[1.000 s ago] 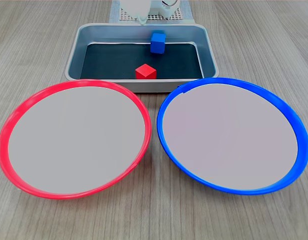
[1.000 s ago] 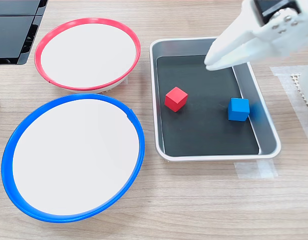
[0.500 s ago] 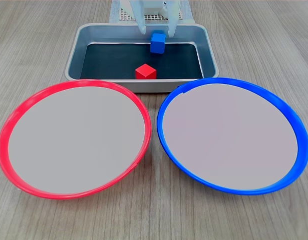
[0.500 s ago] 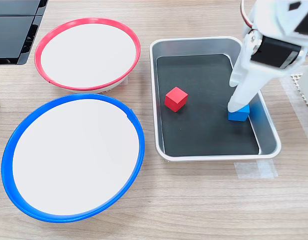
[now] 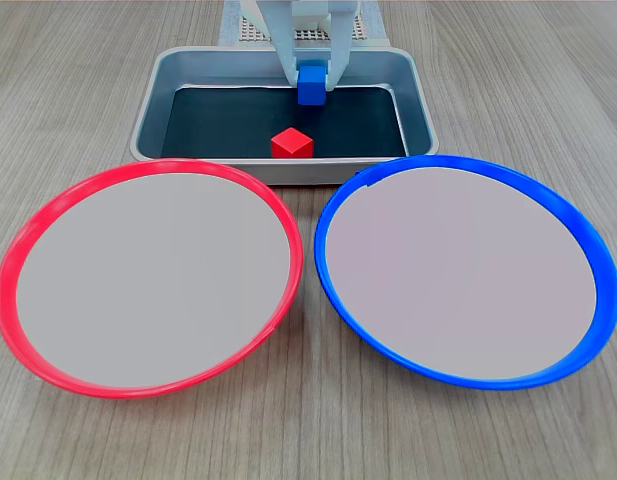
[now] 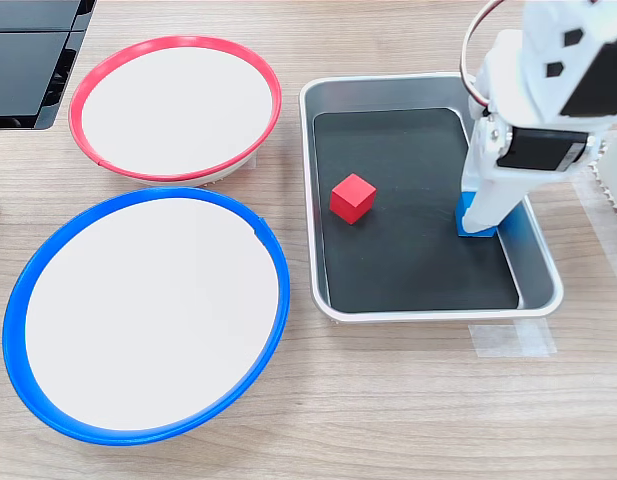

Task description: Move two blocks from tray to matching dishes

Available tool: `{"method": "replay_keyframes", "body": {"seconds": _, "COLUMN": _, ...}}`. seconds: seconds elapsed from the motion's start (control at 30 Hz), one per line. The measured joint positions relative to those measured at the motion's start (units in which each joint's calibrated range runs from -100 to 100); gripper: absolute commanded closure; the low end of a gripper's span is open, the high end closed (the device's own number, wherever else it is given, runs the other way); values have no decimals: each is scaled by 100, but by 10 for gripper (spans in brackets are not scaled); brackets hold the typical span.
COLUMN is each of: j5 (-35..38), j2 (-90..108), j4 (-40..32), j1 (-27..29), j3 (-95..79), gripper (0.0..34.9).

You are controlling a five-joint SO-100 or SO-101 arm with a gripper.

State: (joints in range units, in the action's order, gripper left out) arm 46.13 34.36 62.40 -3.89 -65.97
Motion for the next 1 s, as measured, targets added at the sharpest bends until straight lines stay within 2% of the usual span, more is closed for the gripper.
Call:
{"method": "replay_keyframes", "body": {"seconds": 0.13, "j5": -10, "j2": -273, "j4": 261, "j1": -44, "j3": 309, "gripper": 347}}
{"method": "replay_keyframes", "body": {"seconds": 0.23, "j5": -498, "j2": -870, "j4": 873, "j1": -460, "j3": 1670, "gripper": 347}}
{"method": "replay_keyframes", "body": {"seconds": 0.33, "j5": -1074, "j2": -1432, "j4": 971, "j1": -637, "j3": 2804, "gripper": 347}}
{"method": "replay_keyframes", "body": {"seconds": 0.43, "j5": -1910, "j2": -2361, "j4": 718, "j1": -894, "j3": 4510, "gripper": 347}}
{"method": "replay_keyframes", "body": {"seconds": 0.5, "j5": -2491, "j2": -3137, "j4": 220, "j1": -894, "j3": 5554, "gripper": 347}}
{"method": "replay_keyframes", "body": {"seconds": 0.57, "j5": -2706, "j2": -3683, "j4": -253, "j1": -929, "j3": 5944, "gripper": 346}}
{"method": "replay_keyframes", "body": {"seconds": 0.6, "j5": -2818, "j2": -4058, "j4": -587, "j1": -991, "j3": 6080, "gripper": 320}}
{"method": "replay_keyframes", "body": {"seconds": 0.67, "j5": -2877, "j2": -4390, "j4": -962, "j1": -1062, "j3": 6143, "gripper": 224}}
{"method": "replay_keyframes", "body": {"seconds": 0.7, "j5": -2872, "j2": -4527, "j4": -1117, "j1": -1062, "j3": 6143, "gripper": 165}}
{"method": "replay_keyframes", "body": {"seconds": 0.73, "j5": -2862, "j2": -4672, "j4": -1281, "j1": -1062, "j3": 6152, "gripper": 132}}
{"method": "replay_keyframes", "body": {"seconds": 0.77, "j5": -2852, "j2": -4706, "j4": -1330, "j1": -1053, "j3": 6152, "gripper": 128}}
{"method": "replay_keyframes", "body": {"seconds": 0.8, "j5": -2794, "j2": -4757, "j4": -1436, "j1": -1027, "j3": 6152, "gripper": 138}}
{"method": "replay_keyframes", "body": {"seconds": 0.83, "j5": -2774, "j2": -4757, "j4": -1436, "j1": -1027, "j3": 6152, "gripper": 210}}
{"method": "replay_keyframes", "body": {"seconds": 0.87, "j5": -2745, "j2": -4740, "j4": -1403, "j1": -1035, "j3": 6152, "gripper": 263}}
{"method": "replay_keyframes", "body": {"seconds": 0.93, "j5": -2672, "j2": -4604, "j4": -1126, "j1": -1018, "j3": 6152, "gripper": 346}}
{"method": "replay_keyframes", "body": {"seconds": 1.0, "j5": -2447, "j2": -4032, "j4": -351, "j1": -841, "j3": 6152, "gripper": 346}}
